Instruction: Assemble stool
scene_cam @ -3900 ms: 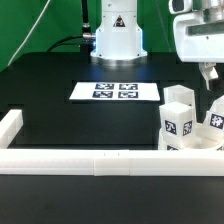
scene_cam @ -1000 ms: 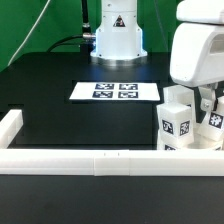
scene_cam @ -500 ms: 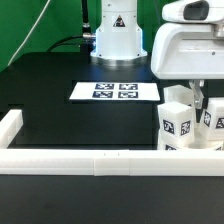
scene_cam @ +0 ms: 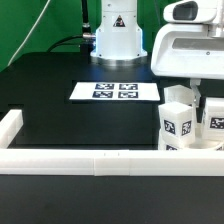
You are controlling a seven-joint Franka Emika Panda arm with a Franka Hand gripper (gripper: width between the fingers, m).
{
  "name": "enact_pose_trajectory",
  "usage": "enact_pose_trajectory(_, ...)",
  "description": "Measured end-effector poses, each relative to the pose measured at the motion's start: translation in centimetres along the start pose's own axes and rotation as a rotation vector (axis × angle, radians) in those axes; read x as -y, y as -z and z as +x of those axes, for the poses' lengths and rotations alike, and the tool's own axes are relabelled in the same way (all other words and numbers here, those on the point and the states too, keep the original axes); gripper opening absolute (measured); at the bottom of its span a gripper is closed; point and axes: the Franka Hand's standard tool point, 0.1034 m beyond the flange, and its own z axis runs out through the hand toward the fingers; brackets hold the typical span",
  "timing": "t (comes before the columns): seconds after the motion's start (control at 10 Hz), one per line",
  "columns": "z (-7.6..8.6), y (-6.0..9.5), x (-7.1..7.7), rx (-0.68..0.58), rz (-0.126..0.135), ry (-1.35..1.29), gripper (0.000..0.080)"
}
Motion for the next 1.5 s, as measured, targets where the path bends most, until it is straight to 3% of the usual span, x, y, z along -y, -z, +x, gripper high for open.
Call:
enact_pose_trajectory(0.2,-0.01,-0.05,0.00,-0.007,0.014,-0.245,0.0338)
enact_pose_trajectory(0.4,-0.15,-0.17,0.01,-0.008,0.047,-0.548,0.0338)
enact_pose_trajectory(1.1,-0.21,-0.15,0.12,0.023,0.068,-0.989,0.0338)
enact_pose_trajectory(1.3,-0.13,-0.19,-0.06,0.049,0.122,-1.251,0.0338)
enact_pose_trajectory(1.4,-0.16,-0.15,-0.15,0.054,0.179,-1.424,0.0338)
enact_pose_trajectory(1.5,-0.57,-0.11,0.21,0.081,0.185,-1.557,0.0338)
